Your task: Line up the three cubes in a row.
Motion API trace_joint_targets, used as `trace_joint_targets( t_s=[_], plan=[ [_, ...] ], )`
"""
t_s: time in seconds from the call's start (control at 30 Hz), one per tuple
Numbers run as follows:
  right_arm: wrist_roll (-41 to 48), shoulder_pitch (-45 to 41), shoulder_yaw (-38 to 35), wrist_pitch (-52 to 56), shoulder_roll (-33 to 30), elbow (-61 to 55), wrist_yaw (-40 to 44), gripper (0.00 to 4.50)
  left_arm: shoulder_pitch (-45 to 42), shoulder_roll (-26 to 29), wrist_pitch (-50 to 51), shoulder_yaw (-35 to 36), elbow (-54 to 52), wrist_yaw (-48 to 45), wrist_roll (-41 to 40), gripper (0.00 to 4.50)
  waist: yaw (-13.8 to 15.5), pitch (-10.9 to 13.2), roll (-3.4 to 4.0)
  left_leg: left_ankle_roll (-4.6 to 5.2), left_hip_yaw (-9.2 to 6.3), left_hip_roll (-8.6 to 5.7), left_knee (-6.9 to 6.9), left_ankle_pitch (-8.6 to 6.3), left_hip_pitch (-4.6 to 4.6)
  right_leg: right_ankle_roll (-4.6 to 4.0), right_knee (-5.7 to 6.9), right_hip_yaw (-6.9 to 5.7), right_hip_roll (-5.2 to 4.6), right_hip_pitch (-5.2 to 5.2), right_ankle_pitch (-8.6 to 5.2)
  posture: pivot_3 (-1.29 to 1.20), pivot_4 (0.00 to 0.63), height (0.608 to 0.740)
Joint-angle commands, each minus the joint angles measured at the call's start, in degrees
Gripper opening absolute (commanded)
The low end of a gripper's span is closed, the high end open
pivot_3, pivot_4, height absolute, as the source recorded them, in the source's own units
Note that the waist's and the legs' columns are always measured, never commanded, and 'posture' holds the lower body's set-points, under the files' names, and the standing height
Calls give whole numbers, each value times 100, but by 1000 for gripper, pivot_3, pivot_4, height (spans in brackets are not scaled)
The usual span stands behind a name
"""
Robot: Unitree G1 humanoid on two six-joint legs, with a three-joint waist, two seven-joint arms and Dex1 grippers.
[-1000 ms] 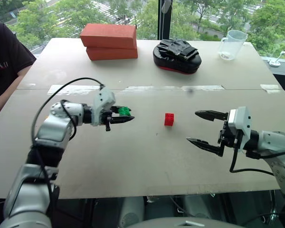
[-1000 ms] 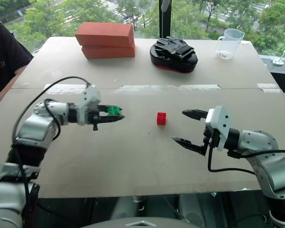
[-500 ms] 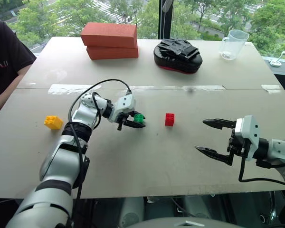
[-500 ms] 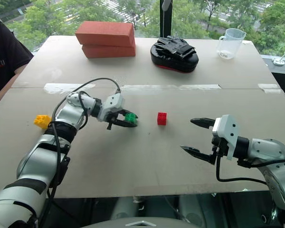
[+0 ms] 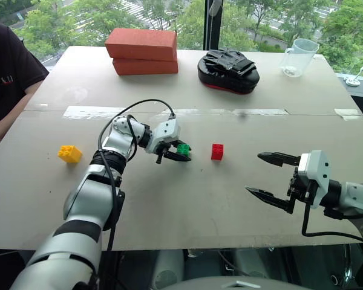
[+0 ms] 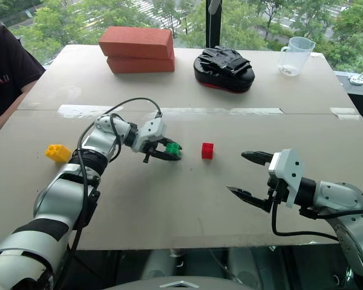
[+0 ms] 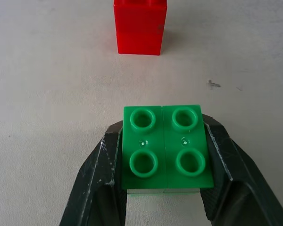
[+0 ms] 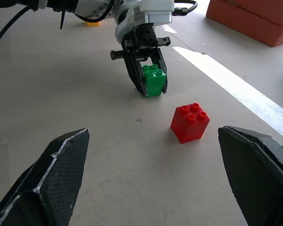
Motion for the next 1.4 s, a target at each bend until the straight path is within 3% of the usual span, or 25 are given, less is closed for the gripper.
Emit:
trace_joint_targets(
  t_s=[0.03,0.1,0.13,0.27,0.43,0.57,0.63,0.73,0.77,0.83,0.93,1.1,1.4],
  plan=[
    [123,30,-143,4,-13,-307,-77,4500,-146,-56,-75,58,121,-26,128,1318,0,0,0,0,-1,0,1,0,0,0,1,-1,0,0,0,0,150,740],
    [138,50,-150,16,-19,-342,-100,4500,-159,-62,-89,82,163,-18,166,1318,0,0,0,0,-3,-1,5,0,0,0,6,-2,0,1,0,0,150,740],
    [151,64,-148,35,-24,-367,-111,4500,-168,-70,-92,122,178,23,160,2369,-2,0,0,0,-5,-1,9,0,-1,0,8,-3,0,1,0,0,150,740],
    [193,86,-137,88,-27,-437,-166,4500,-151,4,-13,344,57,-121,-6,4025,-5,0,0,0,-16,0,26,0,-15,0,12,-12,1,0,0,0,150,740],
    [204,-33,-32,71,-11,-349,-127,4500,136,392,433,762,-671,-411,-489,4025,-25,0,0,0,-29,1,41,0,-27,0,13,-22,1,-1,0,0,150,740],
    [213,-259,132,-28,34,-163,35,4500,899,1032,1771,1337,-2338,-297,-1195,4025,-69,-1,3,0,-38,4,44,0,-28,-1,17,-28,2,0,0,0,150,740],
    [263,-400,226,-83,93,-48,144,4500,1551,1415,2917,1856,-3511,77,-1735,4025,-127,-1,3,0,-60,9,45,0,-27,-1,20,-23,1,0,0,0,150,740],
    [279,-676,448,-211,233,212,368,4500,2822,1764,4755,3234,-5141,1234,-2710,4025,-232,0,4,-1,-69,18,46,0,-26,0,20,-20,1,0,0,0,150,740],
    [259,-765,523,-252,277,303,435,4500,3173,1772,5152,3661,-5548,1661,-2932,4025,-225,0,5,-1,-72,30,46,0,-22,0,21,-20,-2,1,0,0,150,740],
    [223,-951,672,-324,378,468,544,4500,3824,1635,5166,4328,-6067,2755,-2630,4025,-172,1,6,-1,-77,29,46,0,-23,0,24,-31,-6,2,-1,0,150,740],
    [209,-1191,834,-366,507,655,654,4500,4282,1364,5410,5087,-6410,4468,-2188,4025,-108,2,12,-1,-76,17,44,0,0,0,27,-30,-13,19,-1,0,150,740],
    [267,-1469,1005,-327,607,852,822,4500,5128,1004,5739,5649,-7041,5748,-1893,4025,-9,-3,-2,-2,-62,15,47,1,34,-22,26,-24,-23,42,-12,0,150,740],
    [348,-1640,955,-150,554,863,879,4500,4883,1297,5367,5126,-6040,5901,-1743,4025,1,-9,-13,-2,-70,12,38,0,53,-28,28,-32,-30,58,-13,0,150,740]
  ],
)
